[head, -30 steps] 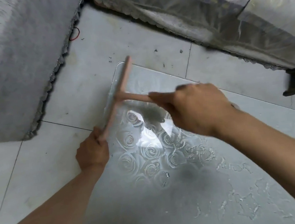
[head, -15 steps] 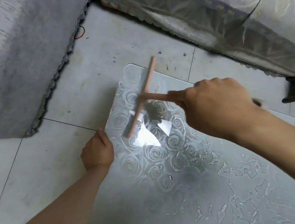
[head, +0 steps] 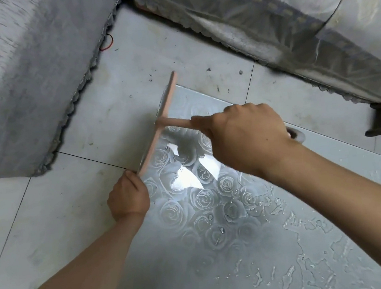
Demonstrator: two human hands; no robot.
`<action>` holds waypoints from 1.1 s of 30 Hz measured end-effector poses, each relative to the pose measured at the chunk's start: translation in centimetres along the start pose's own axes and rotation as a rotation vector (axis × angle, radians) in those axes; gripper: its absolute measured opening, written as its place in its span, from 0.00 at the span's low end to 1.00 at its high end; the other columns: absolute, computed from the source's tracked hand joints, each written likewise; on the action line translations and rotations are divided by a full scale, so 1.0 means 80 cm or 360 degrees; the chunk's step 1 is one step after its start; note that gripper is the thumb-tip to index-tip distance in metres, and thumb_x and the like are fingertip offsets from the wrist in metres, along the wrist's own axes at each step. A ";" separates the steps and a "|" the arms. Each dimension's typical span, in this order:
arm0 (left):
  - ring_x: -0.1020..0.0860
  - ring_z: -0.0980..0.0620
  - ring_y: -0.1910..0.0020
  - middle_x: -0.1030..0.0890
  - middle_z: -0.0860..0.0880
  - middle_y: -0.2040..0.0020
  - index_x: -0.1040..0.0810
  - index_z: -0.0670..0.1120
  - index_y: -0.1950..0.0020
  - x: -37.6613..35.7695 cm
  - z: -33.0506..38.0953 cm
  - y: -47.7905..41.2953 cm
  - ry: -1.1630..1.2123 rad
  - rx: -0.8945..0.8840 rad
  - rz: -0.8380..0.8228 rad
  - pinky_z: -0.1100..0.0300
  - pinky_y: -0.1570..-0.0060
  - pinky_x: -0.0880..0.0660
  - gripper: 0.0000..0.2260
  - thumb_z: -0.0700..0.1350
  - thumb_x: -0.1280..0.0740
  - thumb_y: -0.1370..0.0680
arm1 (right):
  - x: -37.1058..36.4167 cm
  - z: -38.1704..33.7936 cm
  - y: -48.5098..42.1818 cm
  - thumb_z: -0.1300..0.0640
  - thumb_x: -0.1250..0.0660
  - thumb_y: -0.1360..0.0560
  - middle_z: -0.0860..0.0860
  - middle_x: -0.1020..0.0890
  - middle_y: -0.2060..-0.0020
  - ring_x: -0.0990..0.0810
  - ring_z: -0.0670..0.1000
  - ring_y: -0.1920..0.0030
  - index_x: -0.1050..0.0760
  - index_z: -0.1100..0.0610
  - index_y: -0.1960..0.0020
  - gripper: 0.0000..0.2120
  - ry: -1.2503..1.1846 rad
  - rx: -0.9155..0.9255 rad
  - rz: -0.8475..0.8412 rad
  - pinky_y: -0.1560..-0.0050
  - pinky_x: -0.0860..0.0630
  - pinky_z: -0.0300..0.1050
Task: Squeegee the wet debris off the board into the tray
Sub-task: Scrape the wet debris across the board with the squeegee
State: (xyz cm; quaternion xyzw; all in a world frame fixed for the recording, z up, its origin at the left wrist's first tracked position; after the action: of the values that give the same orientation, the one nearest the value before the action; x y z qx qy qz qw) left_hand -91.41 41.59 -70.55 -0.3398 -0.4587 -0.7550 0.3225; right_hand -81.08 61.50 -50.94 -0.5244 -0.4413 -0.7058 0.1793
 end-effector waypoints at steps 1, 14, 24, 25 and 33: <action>0.24 0.33 0.50 0.20 0.37 0.47 0.23 0.42 0.46 -0.001 0.000 0.000 0.0012 -0.0004 0.0001 0.49 0.52 0.31 0.16 0.42 0.51 0.18 | -0.007 0.004 -0.004 0.53 0.43 0.21 0.47 0.37 0.70 0.35 0.54 0.70 0.33 0.39 0.34 0.18 -0.0018 -0.0014 -0.0030 0.71 0.45 0.42; 0.23 0.32 0.55 0.20 0.36 0.52 0.25 0.39 0.52 -0.001 0.000 -0.002 -0.0044 -0.0077 0.0086 0.52 0.60 0.34 0.17 0.42 0.51 0.18 | 0.007 0.063 0.048 0.51 0.41 0.22 0.49 0.22 0.65 0.23 0.57 0.65 0.44 0.32 0.30 0.25 -0.0015 -0.0098 0.0071 0.70 0.35 0.44; 0.23 0.32 0.57 0.20 0.36 0.53 0.25 0.39 0.55 0.001 0.001 -0.002 -0.0008 -0.0118 0.0158 0.52 0.60 0.36 0.18 0.44 0.52 0.18 | -0.101 0.132 0.161 0.42 0.50 0.20 0.48 0.17 0.52 0.20 0.58 0.52 0.41 0.29 0.31 0.18 -0.0202 -0.0531 -0.0330 0.63 0.30 0.47; 0.23 0.33 0.56 0.20 0.36 0.52 0.25 0.39 0.54 0.001 0.001 -0.003 -0.0014 -0.0120 0.0149 0.52 0.59 0.34 0.18 0.44 0.52 0.18 | -0.103 0.145 0.181 0.41 0.51 0.20 0.47 0.17 0.51 0.19 0.56 0.52 0.41 0.28 0.32 0.18 -0.0131 -0.0602 -0.0396 0.62 0.30 0.47; 0.23 0.33 0.53 0.21 0.35 0.53 0.32 0.42 0.59 0.009 0.009 0.002 -0.0008 -0.0193 0.0196 0.48 0.54 0.30 0.15 0.44 0.53 0.18 | -0.055 0.087 0.123 0.42 0.47 0.21 0.51 0.18 0.51 0.20 0.59 0.53 0.41 0.30 0.33 0.17 -0.0193 -0.0307 0.0024 0.63 0.32 0.47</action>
State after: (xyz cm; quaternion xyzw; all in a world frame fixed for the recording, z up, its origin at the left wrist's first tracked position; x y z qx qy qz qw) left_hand -91.57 42.04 -69.64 -0.3883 -0.3911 -0.7593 0.3461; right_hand -68.32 60.85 -50.20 -0.5841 -0.3775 -0.7107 0.1063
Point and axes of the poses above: each hand's wrist, its own y-axis away from the middle knuckle, its own x-axis out of the back of the hand, z = x × y, the point moved 10 cm from there along -y, towards the middle knuckle
